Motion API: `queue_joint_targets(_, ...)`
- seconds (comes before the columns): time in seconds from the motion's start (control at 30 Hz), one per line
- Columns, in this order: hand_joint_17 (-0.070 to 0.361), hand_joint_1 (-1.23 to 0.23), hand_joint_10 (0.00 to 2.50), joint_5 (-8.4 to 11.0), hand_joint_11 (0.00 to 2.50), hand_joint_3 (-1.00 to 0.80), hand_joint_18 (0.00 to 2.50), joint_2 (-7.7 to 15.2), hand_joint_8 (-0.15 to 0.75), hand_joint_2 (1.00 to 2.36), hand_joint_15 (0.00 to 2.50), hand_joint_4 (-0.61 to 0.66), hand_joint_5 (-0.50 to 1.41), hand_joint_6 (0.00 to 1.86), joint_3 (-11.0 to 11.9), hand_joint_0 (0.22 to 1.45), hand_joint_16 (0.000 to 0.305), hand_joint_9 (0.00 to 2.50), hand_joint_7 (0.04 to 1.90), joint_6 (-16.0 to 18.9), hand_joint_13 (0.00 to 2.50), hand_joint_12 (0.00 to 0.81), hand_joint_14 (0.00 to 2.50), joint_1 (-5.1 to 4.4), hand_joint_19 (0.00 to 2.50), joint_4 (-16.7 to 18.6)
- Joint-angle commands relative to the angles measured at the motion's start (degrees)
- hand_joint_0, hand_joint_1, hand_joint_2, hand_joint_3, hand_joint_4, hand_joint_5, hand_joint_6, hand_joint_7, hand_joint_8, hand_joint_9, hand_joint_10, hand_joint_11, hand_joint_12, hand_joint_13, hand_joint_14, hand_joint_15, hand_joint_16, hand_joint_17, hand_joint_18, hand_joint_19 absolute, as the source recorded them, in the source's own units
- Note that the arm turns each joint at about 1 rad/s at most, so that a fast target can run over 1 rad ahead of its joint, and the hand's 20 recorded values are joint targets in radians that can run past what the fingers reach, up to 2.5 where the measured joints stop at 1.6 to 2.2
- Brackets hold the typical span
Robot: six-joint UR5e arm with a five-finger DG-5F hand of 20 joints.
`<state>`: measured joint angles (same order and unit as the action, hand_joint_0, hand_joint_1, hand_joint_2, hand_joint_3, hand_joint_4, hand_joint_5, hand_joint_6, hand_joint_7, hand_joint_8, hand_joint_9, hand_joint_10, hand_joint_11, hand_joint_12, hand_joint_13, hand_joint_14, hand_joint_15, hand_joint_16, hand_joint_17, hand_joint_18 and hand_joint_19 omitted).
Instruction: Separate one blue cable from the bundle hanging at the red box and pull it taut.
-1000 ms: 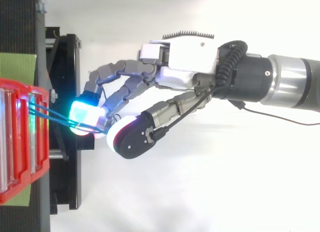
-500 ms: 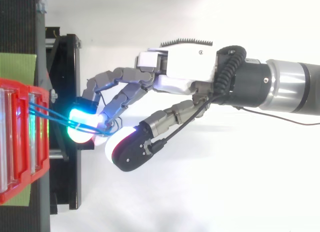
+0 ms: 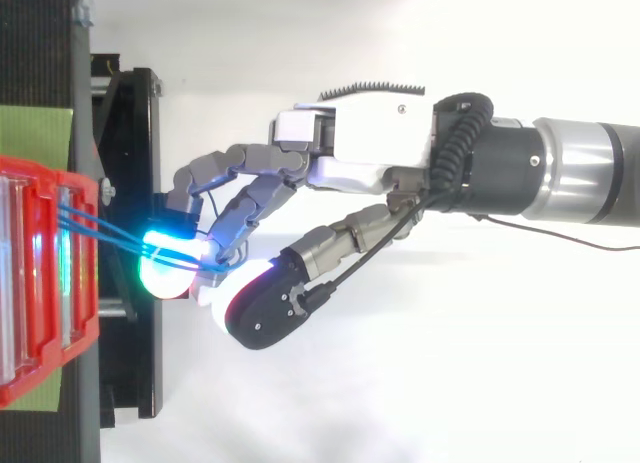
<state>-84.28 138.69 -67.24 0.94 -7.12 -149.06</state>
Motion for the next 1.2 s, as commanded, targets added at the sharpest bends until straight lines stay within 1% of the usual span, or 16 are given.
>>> queue_joint_targets(0.0, 0.075, -0.64, 0.02, -0.27, 0.62, -0.50, 0.54, -0.3, 0.285, 1.00, 0.46, 0.30, -0.16, 0.50, 0.0, 0.62, 0.033, 0.88, 0.98, -0.1, 0.80, 0.313, 0.02, 0.18, 0.49, -0.1)
queue_joint_targets(0.13, 0.074, -0.64, 0.02, -0.27, 0.62, -0.50, 0.54, -0.8, 0.290, 1.00, 0.46, 0.30, -0.16, 0.50, 0.0, 0.62, 0.033, 0.89, 0.98, -0.1, 0.80, 0.312, 0.02, 0.09, 0.49, -0.1)
queue_joint_targets(0.3, 0.074, -0.63, 0.02, -0.27, 0.62, -0.50, 0.54, -0.8, 0.291, 1.00, 0.47, 0.30, -0.16, 0.50, 0.1, 0.62, 0.033, 0.89, 0.98, -0.1, 0.81, 0.312, 0.02, 0.35, 0.48, -0.2)
queue_joint_targets(0.63, 0.073, -0.63, 0.02, -0.27, 0.64, -0.50, 0.55, -0.8, 0.292, 1.00, 0.47, 0.30, -0.16, 0.50, 0.2, 0.62, 0.033, 0.91, 0.99, -0.2, 0.82, 0.315, 0.02, 0.44, 0.49, -0.2)
queue_joint_targets(0.77, 0.073, -0.61, 0.02, -0.27, 0.65, -0.49, 0.55, -0.9, 0.293, 1.00, 0.48, 0.30, -0.16, 0.50, 0.2, 0.62, 0.032, 0.92, 1.00, -0.4, 0.82, 0.312, 0.02, 0.88, 0.49, -0.4)
queue_joint_targets(0.87, 0.073, -0.61, 0.02, -0.27, 0.65, -0.49, 0.55, -1.2, 0.296, 1.00, 0.47, 0.30, -0.16, 0.50, 0.2, 0.62, 0.032, 0.92, 1.00, -0.5, 0.82, 0.312, 0.02, 0.97, 0.49, -0.4)
queue_joint_targets(1.03, 0.073, -0.61, 0.02, -0.27, 0.70, -0.48, 0.55, -1.8, 0.299, 1.00, 0.48, 0.28, -0.15, 0.50, 0.2, 0.63, 0.032, 0.95, 1.05, -0.9, 0.83, 0.313, 0.02, 1.06, 0.49, -0.7)
queue_joint_targets(1.17, 0.072, -0.60, 0.02, -0.27, 0.75, -0.48, 0.55, -2.4, 0.298, 1.00, 0.49, 0.26, -0.15, 0.50, 0.2, 0.63, 0.032, 0.97, 1.10, -1.5, 0.84, 0.313, 0.02, 1.15, 0.49, -1.7)
